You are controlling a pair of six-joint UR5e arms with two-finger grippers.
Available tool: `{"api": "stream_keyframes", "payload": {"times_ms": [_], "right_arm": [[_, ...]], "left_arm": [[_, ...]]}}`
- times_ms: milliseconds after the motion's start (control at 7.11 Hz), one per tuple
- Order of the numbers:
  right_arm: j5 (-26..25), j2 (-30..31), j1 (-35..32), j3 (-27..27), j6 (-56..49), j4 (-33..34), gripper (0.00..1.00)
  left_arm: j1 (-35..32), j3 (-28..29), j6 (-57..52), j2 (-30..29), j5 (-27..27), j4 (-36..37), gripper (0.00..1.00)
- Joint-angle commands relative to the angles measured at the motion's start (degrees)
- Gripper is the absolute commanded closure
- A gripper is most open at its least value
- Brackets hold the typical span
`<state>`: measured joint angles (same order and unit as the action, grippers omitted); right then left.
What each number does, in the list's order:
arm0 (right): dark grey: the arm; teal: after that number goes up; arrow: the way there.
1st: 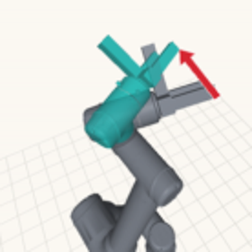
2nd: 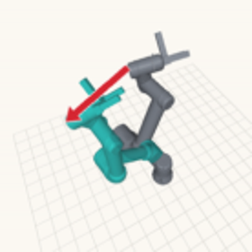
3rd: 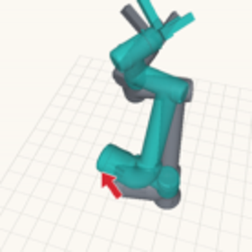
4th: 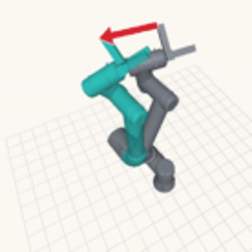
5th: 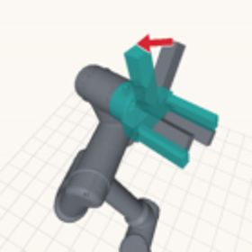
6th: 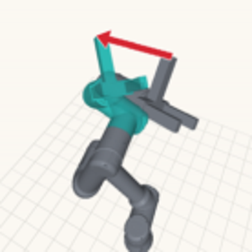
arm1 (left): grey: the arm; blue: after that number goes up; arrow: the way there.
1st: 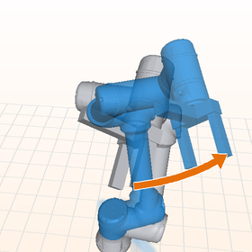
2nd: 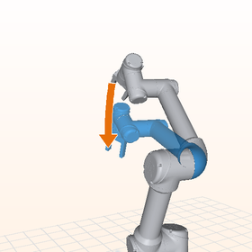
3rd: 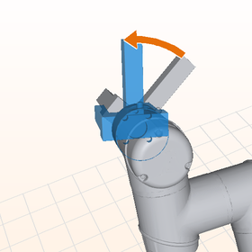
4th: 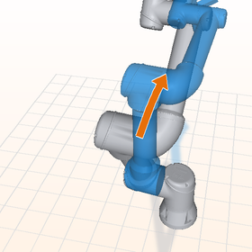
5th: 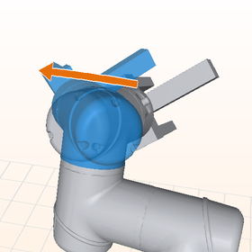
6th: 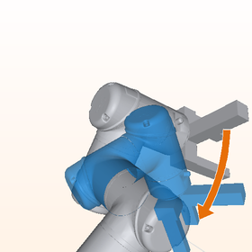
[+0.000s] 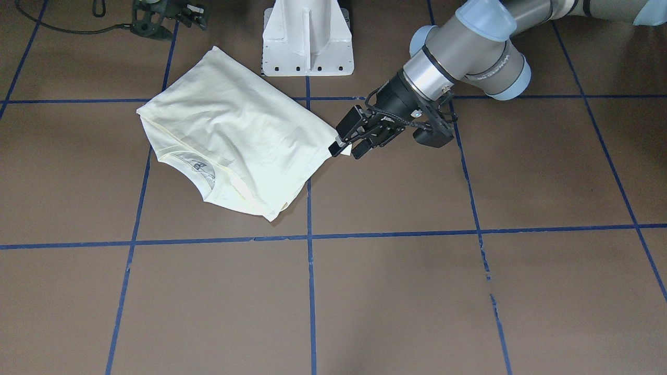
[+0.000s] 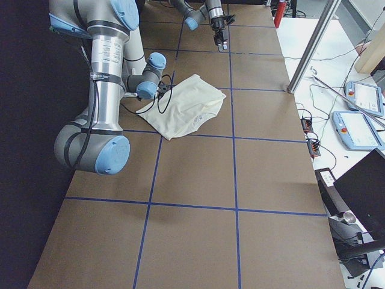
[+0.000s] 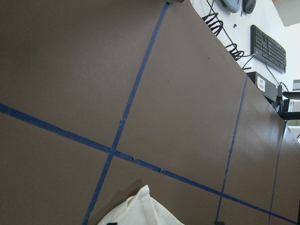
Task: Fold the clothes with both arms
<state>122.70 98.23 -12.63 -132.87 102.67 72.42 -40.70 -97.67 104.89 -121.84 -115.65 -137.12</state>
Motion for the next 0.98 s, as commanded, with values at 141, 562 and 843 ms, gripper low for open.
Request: {"api": "stream_keyframes", "payload": {"times_ms": [141,562,843], "right_arm": [[-4.1,-10.0,-16.6,7.2,0.5,0.2,0.00],[-9.7,-20.1,-26.0,17.7,0.3,-0.5,0.00],[-11.8,-20.1,-26.0,17.7,-0.9,-0.3,0.00]], "left_arm": [[6.7,-8.0,0.8,10.8,-0.4,2.1,0.00],[15.7,-6.9,2.3,5.7,9.3,19.8,0.06],[16.8,-3.7,2.3,5.0,10.1,20.0,0.15]]}}
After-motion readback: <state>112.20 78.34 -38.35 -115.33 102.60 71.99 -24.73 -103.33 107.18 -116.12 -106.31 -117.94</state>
